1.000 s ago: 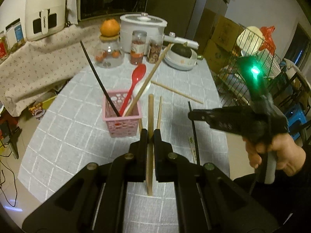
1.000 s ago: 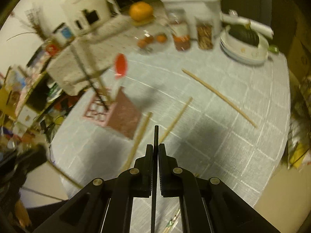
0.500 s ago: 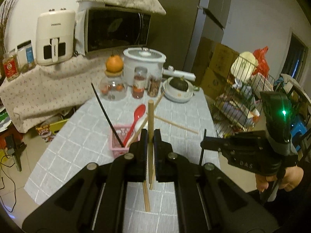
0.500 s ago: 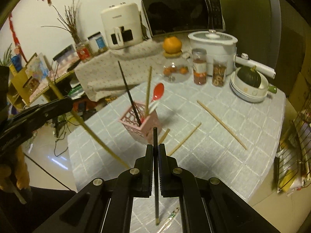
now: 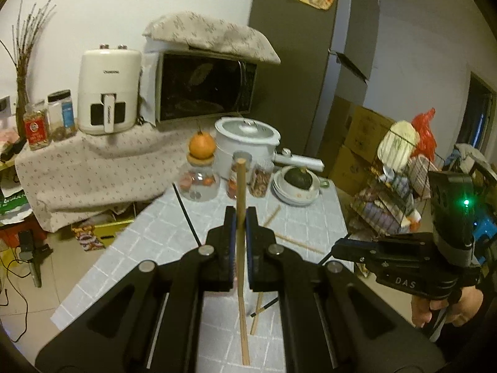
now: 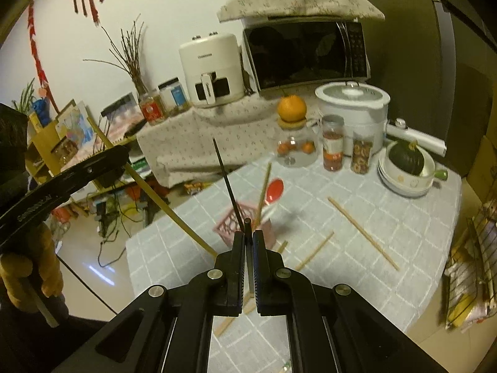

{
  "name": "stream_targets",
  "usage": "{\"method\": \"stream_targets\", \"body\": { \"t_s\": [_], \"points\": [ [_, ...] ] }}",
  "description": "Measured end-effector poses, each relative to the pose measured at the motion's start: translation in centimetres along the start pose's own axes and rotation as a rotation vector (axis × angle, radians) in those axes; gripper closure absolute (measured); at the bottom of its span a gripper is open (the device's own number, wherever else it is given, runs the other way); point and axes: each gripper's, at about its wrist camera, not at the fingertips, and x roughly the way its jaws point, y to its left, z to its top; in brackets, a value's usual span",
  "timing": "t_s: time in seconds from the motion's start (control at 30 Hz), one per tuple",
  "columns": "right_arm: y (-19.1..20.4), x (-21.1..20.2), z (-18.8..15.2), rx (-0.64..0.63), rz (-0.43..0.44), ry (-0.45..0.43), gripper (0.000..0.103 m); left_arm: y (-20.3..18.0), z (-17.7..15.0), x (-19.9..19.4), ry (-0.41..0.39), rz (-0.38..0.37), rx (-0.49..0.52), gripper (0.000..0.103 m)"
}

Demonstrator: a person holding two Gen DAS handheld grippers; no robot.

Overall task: Organize utensils
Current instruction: 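Drop the wooden chopstick into the basket with the left tool while the right tool carries the black chopstick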

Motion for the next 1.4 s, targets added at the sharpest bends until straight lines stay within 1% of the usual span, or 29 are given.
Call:
{"method": "stream_targets", "body": {
  "t_s": [0.17, 0.3, 0.5, 0.67, 0.8, 1.07, 1.27, 1.33, 1.4],
  "points": [
    [0.8, -0.1, 1.9, -0.017, 0.004, -0.012, 0.098, 0.8, 0.9, 0.6, -0.037, 0.037, -0.023, 0.096],
    [1.6, -0.5, 3.1, -0.039, -0.003, -0.042, 0.098, 1.5, 1.2, 1.7, -0.033, 0.058, -0.044, 0.096],
    [1.6, -0.7, 4.4, -0.017, 0.003, -0.081, 0.098, 1.8, 1.0, 4.4, 0.022, 0.091, -0.031, 0.096],
    [1.7, -1.0, 5.5, -0.011, 0.016, -0.118, 0.098, 1.9, 0.6, 5.9, 0.045, 0.124, -0.004, 0.096],
    [1.8, -0.8, 6.3, 0.006, 0.029, -0.143, 0.098, 1.9, 0.5, 7.0, 0.066, 0.131, 0.010, 0.096],
    [1.4, 0.5, 7.9, 0.045, 0.026, -0.176, 0.098, 2.8, -0.2, 9.6, 0.143, 0.146, 0.005, 0.096],
    [1.3, 2.1, 8.9, 0.066, 0.019, -0.192, 0.098, 3.3, -0.6, 11.0, 0.186, 0.126, -0.016, 0.096],
    [1.4, 2.8, 9.2, 0.064, 0.006, -0.193, 0.098, 3.6, -0.7, 11.2, 0.192, 0.120, -0.033, 0.091],
    [1.5, 3.4, 9.3, 0.061, -0.010, -0.194, 0.098, 3.8, -0.6, 11.3, 0.192, 0.105, -0.053, 0.076]
  ]
}}
